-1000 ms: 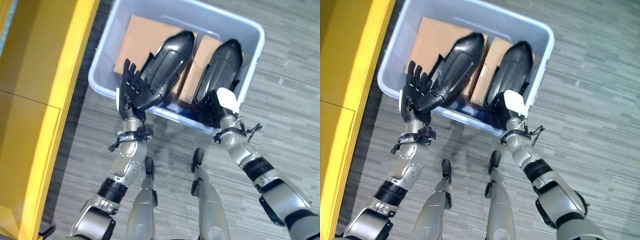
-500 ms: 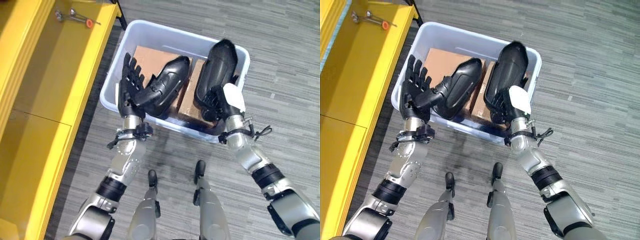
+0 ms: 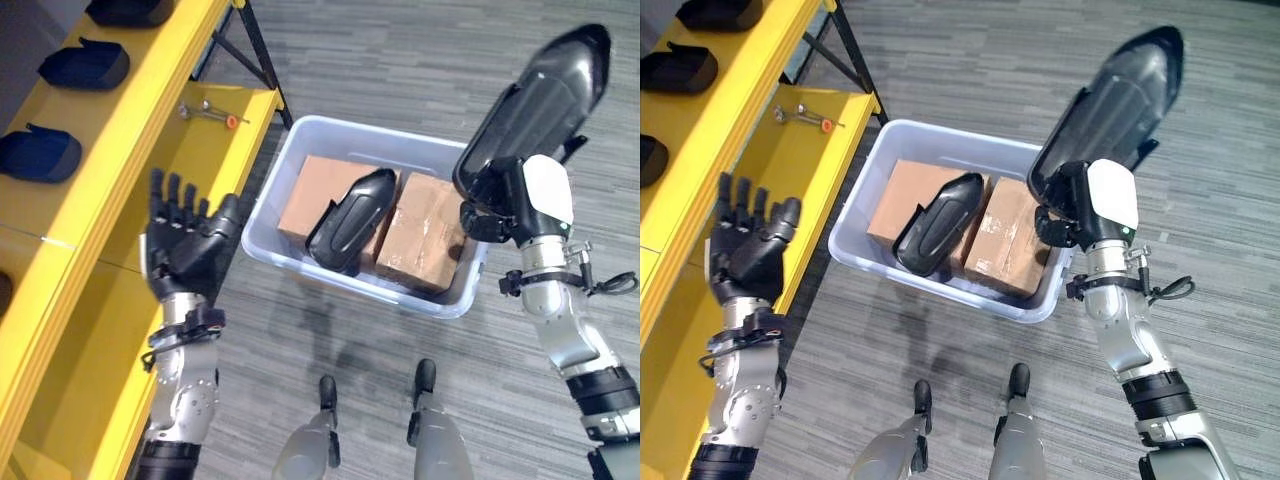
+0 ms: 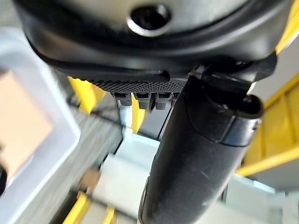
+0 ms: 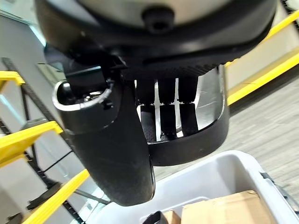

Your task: Move parts from the plastic box to the shelf.

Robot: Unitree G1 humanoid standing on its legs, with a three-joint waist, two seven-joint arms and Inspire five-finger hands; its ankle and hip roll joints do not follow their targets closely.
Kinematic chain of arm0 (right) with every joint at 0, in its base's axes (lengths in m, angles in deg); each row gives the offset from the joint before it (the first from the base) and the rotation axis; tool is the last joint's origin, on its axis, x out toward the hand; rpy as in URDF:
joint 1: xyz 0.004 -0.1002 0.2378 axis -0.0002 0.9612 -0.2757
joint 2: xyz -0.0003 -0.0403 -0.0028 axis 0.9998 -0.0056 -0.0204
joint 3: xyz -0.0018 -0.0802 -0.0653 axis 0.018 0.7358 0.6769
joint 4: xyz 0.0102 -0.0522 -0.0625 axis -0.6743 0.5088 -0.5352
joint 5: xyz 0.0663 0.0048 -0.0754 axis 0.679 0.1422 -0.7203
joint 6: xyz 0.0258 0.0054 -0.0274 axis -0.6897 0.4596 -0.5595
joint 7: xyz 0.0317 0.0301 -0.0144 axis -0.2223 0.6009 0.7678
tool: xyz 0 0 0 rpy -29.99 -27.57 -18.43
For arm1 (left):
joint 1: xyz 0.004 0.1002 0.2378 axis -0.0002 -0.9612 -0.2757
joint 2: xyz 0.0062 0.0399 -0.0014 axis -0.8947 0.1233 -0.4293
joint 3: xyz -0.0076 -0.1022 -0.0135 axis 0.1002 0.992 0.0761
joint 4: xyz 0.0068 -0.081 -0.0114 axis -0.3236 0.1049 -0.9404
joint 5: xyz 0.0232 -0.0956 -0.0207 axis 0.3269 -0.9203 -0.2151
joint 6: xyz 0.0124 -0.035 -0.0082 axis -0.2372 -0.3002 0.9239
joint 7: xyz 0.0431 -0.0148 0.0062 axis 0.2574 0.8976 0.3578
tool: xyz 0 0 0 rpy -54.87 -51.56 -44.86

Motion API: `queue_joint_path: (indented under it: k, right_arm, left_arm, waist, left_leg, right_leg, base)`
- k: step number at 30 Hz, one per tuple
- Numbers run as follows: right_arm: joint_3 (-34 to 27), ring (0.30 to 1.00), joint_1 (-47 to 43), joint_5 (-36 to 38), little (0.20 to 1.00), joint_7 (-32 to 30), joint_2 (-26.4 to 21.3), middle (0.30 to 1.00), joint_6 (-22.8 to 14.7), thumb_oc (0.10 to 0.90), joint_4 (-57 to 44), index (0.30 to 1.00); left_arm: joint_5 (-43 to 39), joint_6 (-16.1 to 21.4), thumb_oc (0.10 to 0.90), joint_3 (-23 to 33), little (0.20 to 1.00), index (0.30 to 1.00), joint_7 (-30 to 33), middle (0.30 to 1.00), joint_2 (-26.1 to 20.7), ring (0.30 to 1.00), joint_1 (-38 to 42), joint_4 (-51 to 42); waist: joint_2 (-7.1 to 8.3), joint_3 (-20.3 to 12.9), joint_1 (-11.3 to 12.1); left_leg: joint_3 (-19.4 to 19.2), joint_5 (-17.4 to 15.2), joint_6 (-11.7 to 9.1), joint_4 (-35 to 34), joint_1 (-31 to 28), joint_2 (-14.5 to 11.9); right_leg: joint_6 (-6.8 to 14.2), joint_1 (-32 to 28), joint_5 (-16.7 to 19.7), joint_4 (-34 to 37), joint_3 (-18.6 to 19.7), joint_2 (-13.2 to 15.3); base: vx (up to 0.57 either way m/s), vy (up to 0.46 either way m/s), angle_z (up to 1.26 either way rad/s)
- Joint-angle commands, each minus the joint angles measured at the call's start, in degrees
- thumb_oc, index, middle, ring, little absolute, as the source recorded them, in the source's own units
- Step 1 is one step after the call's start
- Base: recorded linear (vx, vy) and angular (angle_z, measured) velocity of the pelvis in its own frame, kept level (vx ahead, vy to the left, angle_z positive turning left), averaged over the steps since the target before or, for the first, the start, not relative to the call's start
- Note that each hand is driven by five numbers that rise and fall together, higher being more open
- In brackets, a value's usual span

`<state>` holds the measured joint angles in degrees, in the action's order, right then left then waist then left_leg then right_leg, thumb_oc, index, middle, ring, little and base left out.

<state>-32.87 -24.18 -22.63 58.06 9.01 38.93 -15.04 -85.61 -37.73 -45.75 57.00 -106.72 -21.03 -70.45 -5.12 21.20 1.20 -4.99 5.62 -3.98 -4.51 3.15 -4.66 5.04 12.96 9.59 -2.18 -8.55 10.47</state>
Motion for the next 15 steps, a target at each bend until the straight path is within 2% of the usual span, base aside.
queue_joint_path:
  k: [1, 7, 8, 10, 11, 13, 14, 15]
  right_arm:
    - [0.8, 0.300, 0.5, -2.6, 0.300, -1.6, 2.3, 0.300, -5.8, 0.400, -4.5, 0.300]
    - [-0.1, 0.300, 4.1, -2.6, 0.300, -0.2, 1.5, 0.300, -7.0, 0.400, -6.4, 0.300]
    - [0.1, 0.300, 4.3, -2.6, 0.300, 0.1, 1.2, 0.300, -7.4, 0.400, -6.7, 0.300]
    - [1.2, 0.300, 3.7, -1.8, 0.300, 0.4, 0.7, 0.300, -8.0, 0.400, -6.8, 0.300]
    - [1.2, 0.300, 3.7, -1.8, 0.300, 0.4, 0.6, 0.300, -8.0, 0.400, -6.7, 0.300]
    - [2.3, 0.300, 2.5, -1.3, 0.300, 0.2, 0.3, 0.300, -8.2, 0.400, -6.5, 0.300]
    - [3.2, 0.300, 1.0, -1.1, 0.300, 0.0, 0.0, 0.300, -8.4, 0.400, -6.4, 0.300]
    - [3.9, 0.300, 0.2, -1.1, 0.300, 0.0, -0.1, 0.300, -8.4, 0.400, -6.5, 0.300]
  left_arm:
    - [3.7, 2.8, 0.900, -1.2, 1.000, 1.000, -3.1, 1.000, -4.2, 1.000, -0.9, -0.5]
    - [5.2, 1.3, 0.900, -1.8, 1.000, 1.000, -4.1, 1.000, -3.7, 1.000, -2.6, 1.0]
    - [5.9, 0.9, 0.900, -2.2, 1.000, 1.000, -4.0, 1.000, -3.5, 1.000, -3.1, 0.2]
    - [6.3, 0.4, 0.900, -2.8, 1.000, 1.000, -3.9, 1.000, -3.2, 1.000, -3.8, -0.6]
    - [6.3, 0.4, 0.900, -2.7, 1.000, 1.000, -3.9, 1.000, -3.1, 1.000, -3.8, -0.6]
    - [6.8, -0.2, 0.900, -3.0, 1.000, 1.000, -3.6, 1.000, -2.8, 1.000, -4.3, -1.4]
    - [6.8, -0.6, 0.900, -3.2, 1.000, 1.000, -3.4, 1.000, -2.4, 1.000, -4.6, -2.2]
    - [6.7, -0.7, 0.900, -3.2, 1.000, 1.000, -3.2, 1.000, -2.3, 1.000, -4.7, -2.3]
  waist:
    - [5.05, -13.5, -0.3]
    - [4.37, -15.8, -1.3]
    - [4.11, -16.4, -1.5]
    - [3.75, -16.9, -1.5]
    - [3.69, -17.0, -1.5]
    - [3.57, -17.1, -1.1]
    - [3.37, -16.7, -0.3]
    - [3.30, -16.4, 0.0]
  left_leg:
    - [1.4, -4.2, -0.3, -0.5, -4.9, -2.1]
    - [1.5, -3.1, -1.1, -0.5, -6.7, -4.4]
    - [1.7, -2.2, -1.6, -0.4, -7.3, -5.8]
    - [2.5, 1.5, -2.4, 1.1, -7.6, -8.6]
    - [2.5, 1.5, -2.5, 1.0, -7.6, -8.7]
    - [3.4, 4.9, -3.1, 2.7, -6.9, -10.6]
    - [4.8, 8.8, -4.0, 4.3, -5.6, -12.7]
    - [5.5, 10.4, -4.4, 4.7, -5.0, -13.4]
  right_leg:
    - [6.9, -2.9, -2.0, -1.9, 5.8, 5.2]
    - [5.6, -4.6, -5.3, -4.1, 5.7, 2.6]
    - [4.7, -5.1, -6.8, -5.4, 5.6, 1.2]
    - [2.8, -5.6, -9.3, -7.9, 5.3, -1.8]
    - [2.7, -5.6, -9.3, -8.0, 5.3, -1.8]
    - [1.3, -6.1, -10.7, -9.2, 4.6, -3.9]
    - [-0.1, -7.0, -12.1, -10.1, 2.7, -5.4]
    - [-0.7, -7.3, -12.6, -10.4, 1.7, -5.8]
  base:
    - [0.02, -0.072, -0.16]
    - [0.00, -0.133, -0.07]
    - [-0.02, -0.281, -0.04]
    - [-0.04, -0.303, 0.01]
    - [-0.05, -0.259, 0.05]
    - [-0.07, -0.296, -0.01]
    - [-0.08, -0.333, 0.08]
    - [-0.09, -0.386, 0.53]
